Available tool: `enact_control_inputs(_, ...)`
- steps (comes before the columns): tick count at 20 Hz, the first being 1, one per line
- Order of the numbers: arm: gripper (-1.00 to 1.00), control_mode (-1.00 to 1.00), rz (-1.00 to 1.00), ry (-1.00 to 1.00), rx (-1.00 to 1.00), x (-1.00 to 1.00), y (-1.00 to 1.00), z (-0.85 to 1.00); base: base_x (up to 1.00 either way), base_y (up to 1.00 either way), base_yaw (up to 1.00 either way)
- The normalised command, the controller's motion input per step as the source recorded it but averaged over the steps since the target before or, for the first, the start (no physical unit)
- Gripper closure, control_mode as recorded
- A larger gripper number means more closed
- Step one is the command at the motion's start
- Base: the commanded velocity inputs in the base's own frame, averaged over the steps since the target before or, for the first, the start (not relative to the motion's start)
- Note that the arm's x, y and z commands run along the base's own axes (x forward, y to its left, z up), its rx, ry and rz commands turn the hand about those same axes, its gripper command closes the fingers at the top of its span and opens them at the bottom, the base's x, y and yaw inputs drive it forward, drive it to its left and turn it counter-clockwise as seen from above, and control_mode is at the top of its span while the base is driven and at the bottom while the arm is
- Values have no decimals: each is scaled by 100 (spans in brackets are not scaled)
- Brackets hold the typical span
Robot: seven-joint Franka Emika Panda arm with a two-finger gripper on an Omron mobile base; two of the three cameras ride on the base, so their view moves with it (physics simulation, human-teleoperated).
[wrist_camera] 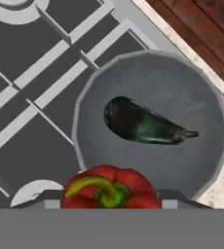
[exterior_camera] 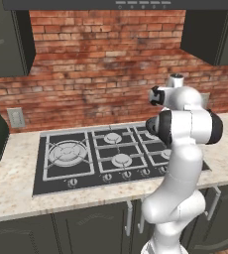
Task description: Put the eggplant and bell pepper in the pan. Then turn on the rear right burner and set the heat to medium.
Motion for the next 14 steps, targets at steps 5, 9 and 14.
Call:
enact_control_inputs(5,100,-100,0,0,0,10,0,-33,0,0,0)
enact_control_inputs(9,100,-100,0,0,0,15,0,-29,0,0,0)
enact_control_inputs(14,100,-100,0,0,1,22,0,-23,0,0,0)
